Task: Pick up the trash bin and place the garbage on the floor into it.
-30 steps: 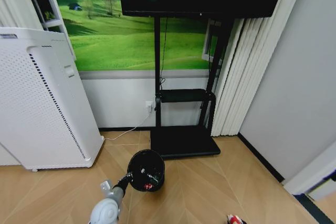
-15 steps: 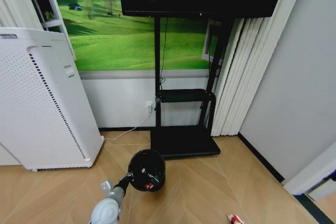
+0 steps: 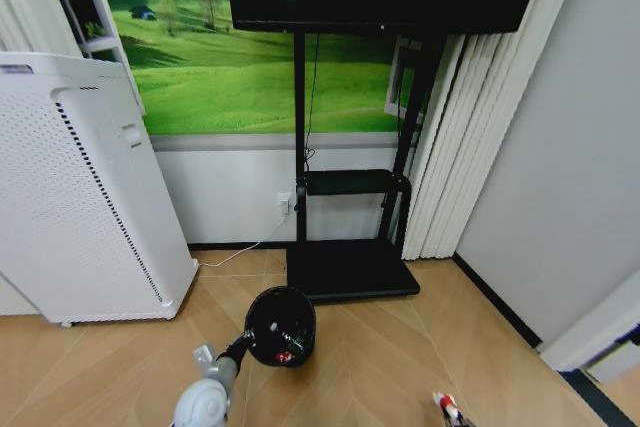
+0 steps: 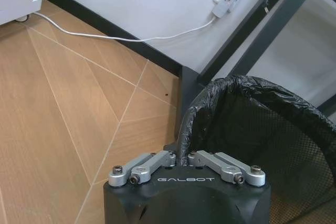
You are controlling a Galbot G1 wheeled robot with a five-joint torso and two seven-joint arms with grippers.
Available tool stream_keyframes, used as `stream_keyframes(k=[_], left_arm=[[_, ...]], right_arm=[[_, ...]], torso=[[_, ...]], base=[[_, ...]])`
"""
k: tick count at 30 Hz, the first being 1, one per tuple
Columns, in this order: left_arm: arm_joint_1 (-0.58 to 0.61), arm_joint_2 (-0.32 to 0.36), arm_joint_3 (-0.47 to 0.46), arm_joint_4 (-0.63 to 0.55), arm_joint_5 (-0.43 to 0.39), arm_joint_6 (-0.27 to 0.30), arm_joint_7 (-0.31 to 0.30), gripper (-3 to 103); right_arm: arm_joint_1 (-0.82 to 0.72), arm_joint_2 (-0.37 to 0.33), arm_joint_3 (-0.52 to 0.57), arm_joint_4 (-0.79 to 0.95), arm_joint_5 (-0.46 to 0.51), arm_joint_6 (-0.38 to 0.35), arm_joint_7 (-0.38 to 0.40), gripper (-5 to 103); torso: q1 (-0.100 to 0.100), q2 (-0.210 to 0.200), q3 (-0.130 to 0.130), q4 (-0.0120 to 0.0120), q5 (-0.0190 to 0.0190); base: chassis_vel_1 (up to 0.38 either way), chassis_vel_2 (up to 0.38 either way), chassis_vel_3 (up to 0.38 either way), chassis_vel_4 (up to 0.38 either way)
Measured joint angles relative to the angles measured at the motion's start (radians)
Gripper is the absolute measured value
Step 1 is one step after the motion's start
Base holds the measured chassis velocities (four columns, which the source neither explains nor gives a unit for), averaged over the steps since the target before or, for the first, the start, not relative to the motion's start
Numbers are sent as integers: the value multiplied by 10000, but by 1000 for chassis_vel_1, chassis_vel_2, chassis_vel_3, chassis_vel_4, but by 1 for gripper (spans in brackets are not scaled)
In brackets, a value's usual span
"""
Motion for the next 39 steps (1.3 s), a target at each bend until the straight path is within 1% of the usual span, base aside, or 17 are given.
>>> stream_keyframes(k=[2,3,5,8,11,12,15,16,20,22,24,26,27,28,29,34,39], left_arm=[[-167,145,215,56,161,162,26,3],[-167,145,215,56,161,162,26,3],[-426,327,450,55,80,296,53,3],[-518,450,543,46,52,376,139,3],[-754,1199,971,-12,283,799,881,3],[-754,1199,971,-12,283,799,881,3],[-813,1641,1156,44,545,927,1602,3],[-813,1641,1156,44,545,927,1602,3],[-810,1866,1266,308,1016,989,2772,3],[-810,1897,1291,325,1090,989,2946,3],[-884,1967,1453,507,1338,970,3584,3],[-917,1968,1488,594,1383,940,3770,3],[-1025,1968,1591,798,1505,875,4224,3],[-1085,1965,1651,883,1559,840,4416,3],[-1085,1965,1651,883,1559,840,4416,3],[-1229,1924,1897,1154,1845,615,5024,3],[-1153,1921,1933,1159,1919,554,5224,3]], right_arm=[[-699,-110,213,1719,62,460,-485,22],[-699,-110,213,1719,62,460,-485,22],[-1227,-342,172,3194,133,766,-864,22],[-1384,-435,38,3643,105,936,-984,22],[-1826,-507,-620,4816,-627,1618,-1605,22],[-1826,-507,-620,4816,-627,1618,-1605,22],[-2073,-429,-1122,5796,-952,1836,-2079,22],[-2073,-429,-1122,5796,-952,1836,-2079,22],[-2301,-539,-1636,6797,-1058,1872,-2472,22],[-2325,-569,-1712,6910,-1073,1872,-2522,22],[-2375,-696,-2053,7258,-1154,1876,-2745,22],[-2380,-725,-2174,7283,-1192,1886,-2789,22],[-2370,-800,-2434,7250,-1326,1950,-2854,22],[-2349,-829,-2567,7184,-1450,1987,-2871,22],[-2349,-829,-2567,7184,-1450,1987,-2871,22],[-2228,-876,-3063,6877,-1826,2037,-2856,22],[-2114,-819,-3332,6703,-1931,2038,-2830,22]], torso=[[0,1,0,-1,7],[0,1,0,-1,7],[0,1,-1,-2,3],[0,1,-1,-1,2],[0,1,-1,-2,7],[0,1,-1,-2,7],[0,0,-1,-1,6],[0,0,-1,-1,6],[0,1,-1,-1,4],[0,1,-1,-1,6],[0,0,-1,-1,3],[0,1,-1,0,4],[0,1,-1,0,7],[0,0,-1,-1,7],[0,0,-1,-1,7],[0,1,0,-2,6],[0,1,0,-2,8]], base=[[0,0,0,0],[0,0,0,0],[0,0,0,0],[0,0,0,0],[0,0,0,0],[0,0,0,0],[0,0,0,0],[0,0,0,0],[0,0,0,0],[0,0,0,0],[0,0,0,0],[0,0,0,0],[0,0,0,0],[0,0,0,0],[0,0,0,0],[0,0,0,0],[0,0,0,0]])
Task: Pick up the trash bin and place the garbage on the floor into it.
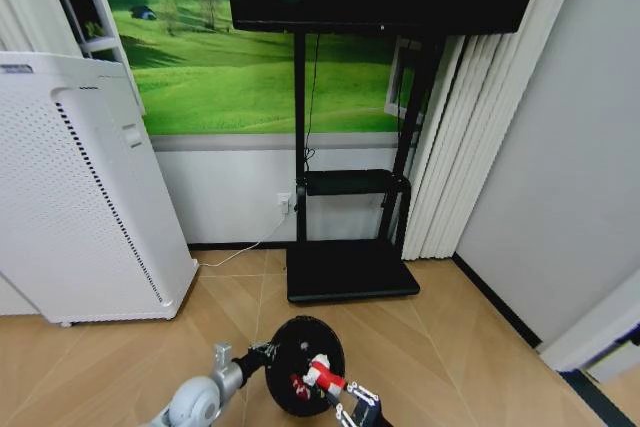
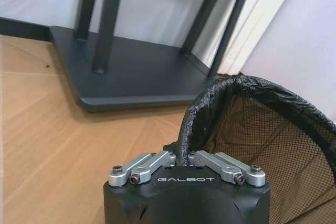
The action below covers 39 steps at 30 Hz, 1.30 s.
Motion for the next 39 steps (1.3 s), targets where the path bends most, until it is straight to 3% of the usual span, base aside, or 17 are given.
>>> stream_keyframes(k=[6,7,9,10,12,18,24,26,27,30,31,33,34,35,37,38,39], left_arm=[[112,3,10,-55,76,-30,163,3],[168,3,10,-110,105,-41,211,3],[191,3,10,-138,115,-45,227,3],[229,2,34,-200,130,-50,246,3],[221,2,55,-205,131,-52,247,3],[137,-106,252,-203,133,-143,164,3],[175,-197,126,-220,94,-165,-50,3],[264,-328,-187,-294,-6,-195,-401,3],[264,-328,-187,-294,-6,-195,-401,3],[450,-499,-721,-560,-180,-367,-885,3],[450,-499,-721,-560,-180,-367,-885,3],[663,-614,-1192,-968,-174,-490,-1490,3],[663,-614,-1192,-968,-174,-490,-1490,3],[722,-661,-1331,-1111,-175,-515,-1808,3],[1095,-882,-1961,-1657,-235,-547,-3138,3],[1095,-882,-1961,-1657,-235,-547,-3138,3],[1449,-1016,-2473,-1991,-289,-546,-3806,3]], right_arm=[[133,23,-232,-135,-19,-25,37,19],[220,26,-350,-218,-34,-60,96,28],[289,27,-424,-281,-40,-85,166,28],[476,34,-598,-469,-42,-138,358,39],[531,42,-633,-523,-43,-158,411,39],[854,-55,-406,-738,108,-311,866,66],[913,12,-256,-835,215,-312,1034,83],[856,298,192,-639,241,-606,1285,97],[856,298,192,-639,241,-606,1285,97],[877,761,854,-154,877,-1323,2743,100],[877,761,854,-154,877,-1323,2743,100],[909,900,1575,211,1592,-2236,4214,100],[909,900,1575,211,1592,-2236,4214,100],[921,917,1776,237,1680,-2404,4488,100],[1041,911,2413,163,1776,-2726,5182,100],[1041,911,2413,163,1776,-2726,5182,100],[1116,909,2689,110,1798,-2845,5421,100]], torso=[[0,0,0,1,0],[0,0,0,1,-1],[0,0,0,1,-1],[0,0,0,1,1],[0,0,0,1,1],[0,-1,0,0,0],[0,0,0,1,0],[0,-1,1,1,0],[0,-1,1,1,0],[0,-1,0,0,2],[0,-1,0,0,2],[0,0,0,1,-2],[0,0,0,1,-2],[0,-1,0,0,-1],[0,-1,0,-3,-2],[0,-1,0,-3,-2],[0,-1,0,-1,0]], base=[[0,0,0,0],[0,0,0,0],[0,0,0,0],[0,0,0,0],[0,0,0,0],[0,0,0,0],[0,0,0,0],[0,0,0,0],[0,0,0,0],[0,0,0,0],[0,0,0,0],[0,0,0,0],[0,0,0,0],[0,0,0,0],[0,0,0,0],[0,0,0,0],[0,0,0,0]])
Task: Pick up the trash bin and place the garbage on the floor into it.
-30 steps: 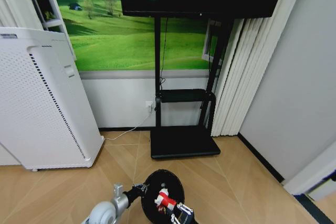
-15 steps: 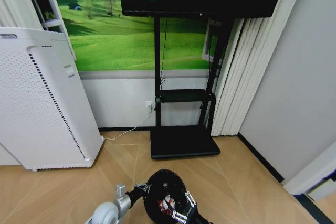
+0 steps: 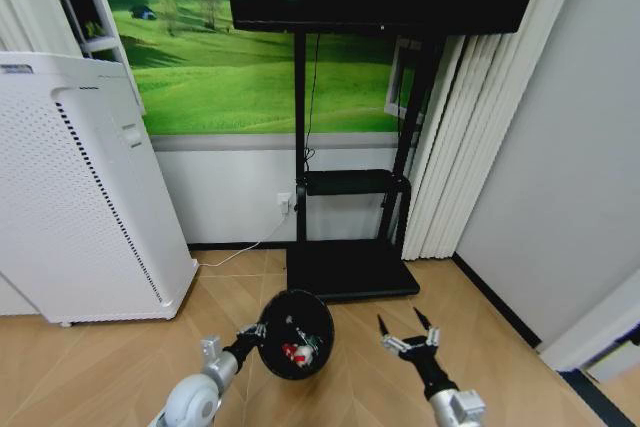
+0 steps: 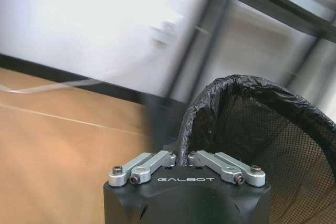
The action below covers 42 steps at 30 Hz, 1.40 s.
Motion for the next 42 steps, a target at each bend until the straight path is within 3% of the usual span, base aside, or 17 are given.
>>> stream_keyframes(k=[1,2,4,5,8,9,12,16,17,18,20,23,25,28,32,42], left_arm=[[357,-102,-448,-306,-47,17,-504,3],[357,-102,-448,-306,-47,17,-504,3],[1244,-288,-1570,-968,-143,151,-1142,3],[1244,-288,-1570,-968,-143,151,-1142,3],[2721,-654,-3235,-1905,-299,326,-1405,3],[2721,-654,-3235,-1905,-299,326,-1405,3],[4438,-1446,-4853,-2917,-469,459,-1627,3],[5769,-2255,-5718,-3657,-639,466,-1871,3],[6086,-2430,-5950,-3857,-787,466,-2030,3],[6086,-2430,-5950,-3857,-787,466,-2030,3],[6746,-3087,-6642,-4215,-1231,510,-2380,3],[6937,-3331,-6906,-4286,-1380,530,-2535,3],[7372,-3962,-7559,-4343,-1711,553,-2829,3],[7817,-4419,-8009,-4251,-1872,542,-2822,3],[8525,-4794,-8641,-3816,-2011,340,-2364,3],[9292,-5002,-9081,-2723,-1832,-162,-1723,3]], right_arm=[[60,19,195,-44,6,-64,126,100],[60,19,195,-44,6,-64,126,100],[193,50,525,-219,-27,-97,285,100],[193,50,525,-219,-27,-97,285,100],[484,21,876,-601,-12,-149,497,100],[484,21,876,-601,-12,-149,497,100],[868,-48,1080,-838,142,-256,612,100],[1166,2,1392,-1089,235,-308,578,100],[1144,140,1625,-1103,319,-310,541,100],[1144,140,1625,-1103,319,-310,541,100],[1329,189,1764,-1281,494,-310,461,100],[1420,197,1762,-1377,530,-310,447,100],[1630,219,1698,-1580,615,-279,397,100],[1828,197,1620,-1779,850,-225,375,100],[2298,-107,1446,-2178,1222,-166,316,100],[2920,-120,1128,-2882,1390,-25,141,100]], torso=[[0,0,0,1,1],[0,0,0,1,1],[0,1,0,3,-1],[0,1,0,3,-1],[-1,0,0,0,-1],[-1,0,0,0,-1],[0,1,-1,6,3],[-1,0,-1,14,5],[-1,0,-2,-1,-2],[-1,0,-2,-1,-2],[-1,1,-1,-1,5],[-1,1,-2,-2,5],[-1,1,-2,2,2],[-1,1,-2,3,-1],[-1,1,-1,2,0],[-1,1,0,3,-2]], base=[[0,0,0,0],[0,0,0,0],[0,0,0,0],[0,0,0,0],[0,0,0,0],[0,0,0,0],[0,0,0,0],[0,0,0,0],[0,0,0,0],[0,0,0,0],[0,0,0,0],[0,0,0,0],[0,0,0,0],[0,0,0,0],[0,0,0,0],[0,0,0,0]])
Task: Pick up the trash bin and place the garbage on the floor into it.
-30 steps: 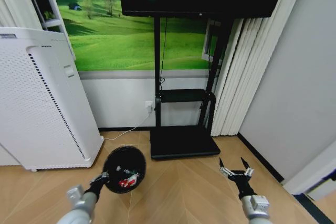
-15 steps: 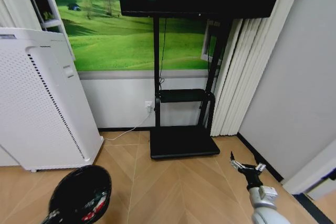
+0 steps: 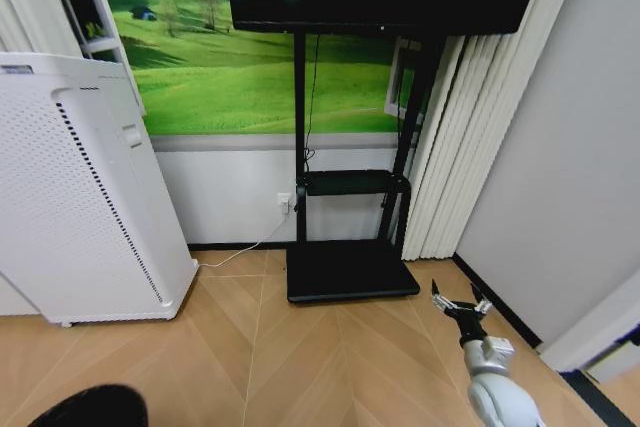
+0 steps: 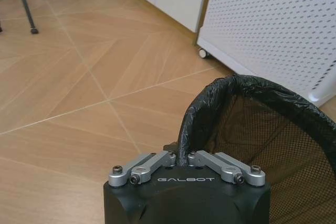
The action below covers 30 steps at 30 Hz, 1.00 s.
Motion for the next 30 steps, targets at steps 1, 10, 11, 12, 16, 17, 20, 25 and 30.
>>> stream_keyframes(k=[1,10,11,12,16,17,20,25,30], left_arm=[[-23,2,-46,148,6,-10,47,3],[-652,305,-251,1321,121,-12,474,3],[-912,395,-257,1663,267,-12,546,3],[-912,395,-257,1663,267,-12,546,3],[-1407,568,-223,2223,543,18,758,3],[-1610,594,-142,2379,676,52,765,3],[-1912,626,-45,2574,813,132,767,3],[-2167,749,-1,2857,951,196,766,3],[-2228,846,129,3195,1157,138,766,3]], right_arm=[[-10,32,-5,-35,0,39,-27,100],[-263,-23,139,-116,52,155,-94,100],[-335,-101,207,-115,75,160,-119,100],[-335,-101,207,-115,75,160,-119,100],[-395,-201,281,-90,110,165,-144,100],[-441,-223,295,-51,104,167,-153,100],[-577,-261,341,60,105,168,-167,100],[-707,-376,510,69,131,203,-176,100],[-724,-472,609,28,160,227,-233,100]], torso=[[0,0,0,0,-1],[0,0,0,-2,1],[0,0,0,-3,-3],[0,0,0,-3,-3],[2,0,0,-2,3],[2,0,0,-1,1],[2,-1,0,-2,-3],[2,-1,0,-2,0],[2,0,0,-2,5]], base=[[0,0,0,0],[0,0,0,0],[0,0,0,0],[0,0,0,0],[0,0,0,0],[0,0,0,0],[0,0,0,0],[0,0,0,0],[0,0,0,0]])
